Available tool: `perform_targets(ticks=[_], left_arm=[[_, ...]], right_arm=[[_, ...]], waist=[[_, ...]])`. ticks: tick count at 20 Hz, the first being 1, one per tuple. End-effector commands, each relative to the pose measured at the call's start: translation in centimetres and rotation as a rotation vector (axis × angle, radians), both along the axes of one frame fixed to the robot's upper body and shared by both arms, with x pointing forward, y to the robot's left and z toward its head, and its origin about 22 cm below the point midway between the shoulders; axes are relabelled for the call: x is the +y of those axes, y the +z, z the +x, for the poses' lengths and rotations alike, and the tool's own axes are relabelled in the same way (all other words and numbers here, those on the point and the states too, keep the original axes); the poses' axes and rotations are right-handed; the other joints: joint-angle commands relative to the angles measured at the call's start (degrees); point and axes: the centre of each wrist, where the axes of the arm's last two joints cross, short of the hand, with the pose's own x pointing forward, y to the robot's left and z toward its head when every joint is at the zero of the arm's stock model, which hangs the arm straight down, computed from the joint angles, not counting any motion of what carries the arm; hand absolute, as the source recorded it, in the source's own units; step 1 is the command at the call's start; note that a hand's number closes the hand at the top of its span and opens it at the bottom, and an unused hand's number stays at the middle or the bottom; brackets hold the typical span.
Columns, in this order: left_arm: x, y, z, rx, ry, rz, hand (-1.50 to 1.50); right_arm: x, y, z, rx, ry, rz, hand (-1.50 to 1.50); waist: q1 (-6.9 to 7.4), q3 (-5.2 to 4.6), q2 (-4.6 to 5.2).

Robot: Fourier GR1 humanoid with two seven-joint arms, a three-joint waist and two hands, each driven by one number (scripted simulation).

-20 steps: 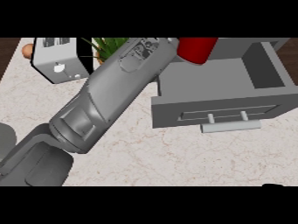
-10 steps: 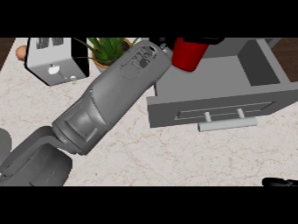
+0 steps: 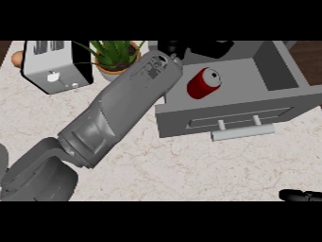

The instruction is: Pick up the can, place it into the drawer and close the drawer

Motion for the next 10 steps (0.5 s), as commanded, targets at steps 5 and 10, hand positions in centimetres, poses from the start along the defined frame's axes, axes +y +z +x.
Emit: perform_targets(ticks=[5, 10], left_arm=[[-0.2, -0.1, -0.1, -0.014, 0.068, -0.026, -1.50], [0.4, -0.9, 0.1, 0.001, 0.038, -0.053, -1.50]], right_arm=[[0.3, 0.5, 0.0, -0.011, 0.029, -0.016, -1.50], [-0.4, 1.7, -0.3, -0.054, -0.015, -0.078, -1.50]], waist=[[-1.17, 0.01, 0.08], [0.36, -0.07, -0.07]])
